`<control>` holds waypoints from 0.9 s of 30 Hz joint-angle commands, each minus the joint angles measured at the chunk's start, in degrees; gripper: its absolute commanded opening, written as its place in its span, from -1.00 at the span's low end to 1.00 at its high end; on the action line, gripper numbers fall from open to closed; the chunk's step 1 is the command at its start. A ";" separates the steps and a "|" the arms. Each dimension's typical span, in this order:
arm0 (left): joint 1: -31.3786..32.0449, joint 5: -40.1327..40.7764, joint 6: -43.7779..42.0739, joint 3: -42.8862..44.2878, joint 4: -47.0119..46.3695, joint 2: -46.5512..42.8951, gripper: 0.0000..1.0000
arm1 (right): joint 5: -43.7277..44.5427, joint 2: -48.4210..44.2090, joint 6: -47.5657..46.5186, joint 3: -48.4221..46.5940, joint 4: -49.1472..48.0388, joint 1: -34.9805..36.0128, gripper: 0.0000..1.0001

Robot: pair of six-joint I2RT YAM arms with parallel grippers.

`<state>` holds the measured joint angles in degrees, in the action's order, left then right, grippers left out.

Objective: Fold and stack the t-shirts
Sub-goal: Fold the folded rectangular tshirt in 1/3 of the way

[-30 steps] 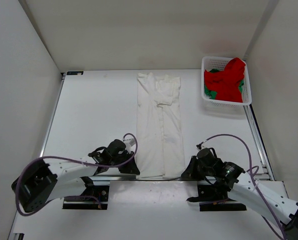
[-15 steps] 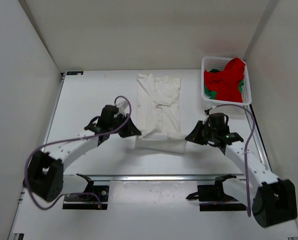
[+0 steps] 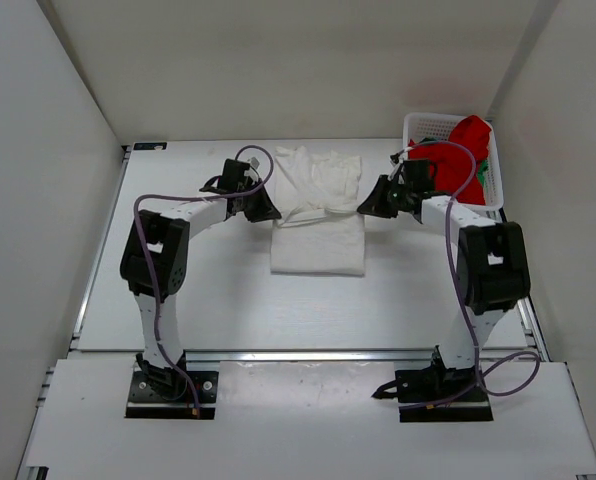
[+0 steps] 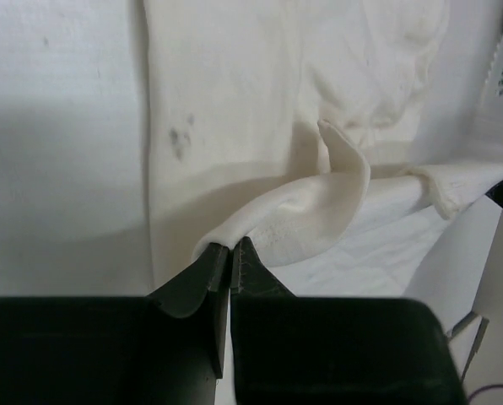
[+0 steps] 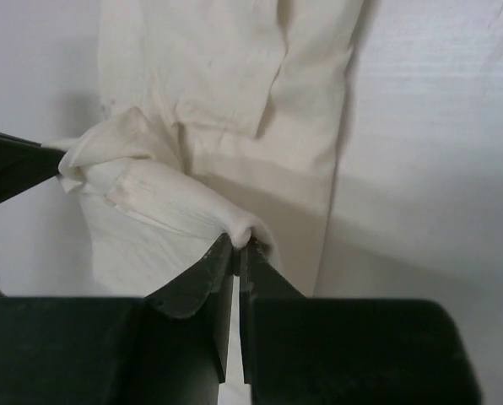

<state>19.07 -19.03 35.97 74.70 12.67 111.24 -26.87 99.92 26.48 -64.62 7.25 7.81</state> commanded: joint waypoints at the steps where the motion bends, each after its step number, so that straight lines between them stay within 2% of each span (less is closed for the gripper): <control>1: -1.58 2.24 -1.07 6.59 1.93 3.97 -0.81 | -0.90 6.77 -2.83 -7.26 -0.83 -1.14 -0.99; 3: -2.28 0.84 -0.20 7.48 0.96 5.38 -0.66 | 0.24 9.75 -3.28 -9.73 -0.30 -1.49 -1.00; 4: -3.07 0.14 0.41 6.70 -1.04 5.48 -0.48 | -0.02 10.55 -3.02 -10.00 -0.39 -1.57 -0.99; 6: -3.07 -0.66 1.91 5.56 -3.60 4.43 -0.19 | -0.02 11.35 -2.57 -10.52 -1.35 -1.84 -0.84; 8: -3.60 -0.75 3.05 3.62 -6.50 2.32 -0.02 | -0.37 10.74 -2.31 -10.61 -2.41 -2.01 -0.54; 12: -4.30 -1.37 5.08 0.81 -9.41 -3.56 0.03 | 0.59 7.14 -1.35 -9.83 -1.80 -2.02 -0.24; 15: -2.12 0.13 6.22 -6.55 -11.87 -11.29 -0.04 | 6.02 0.03 -1.70 -5.54 -1.54 -0.70 -0.10; 17: 1.39 0.22 6.84 -12.17 -15.18 -14.37 -0.06 | 7.27 -5.15 -1.16 -0.88 -4.15 0.88 -0.18; 19: 4.29 1.09 7.01 -16.59 -17.49 -15.35 -0.05 | 6.66 -8.23 -0.20 6.66 -6.70 3.08 -0.56; 22: 6.68 -0.12 7.80 -20.55 -19.16 -12.72 -0.11 | 6.74 -10.27 1.11 14.58 -10.31 6.77 -0.88; 25: 6.07 -0.05 8.86 -23.19 -21.72 -7.72 -0.17 | 4.38 -8.35 1.91 19.26 -13.92 6.60 -0.93; 27: 5.11 -0.39 8.77 -24.77 -21.46 -6.13 -0.22 | 3.76 -5.72 2.00 19.80 -13.06 6.69 -0.98</control>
<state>26.41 -19.51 43.99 52.18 -7.66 103.39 -22.81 91.22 27.46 -46.13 -3.05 15.42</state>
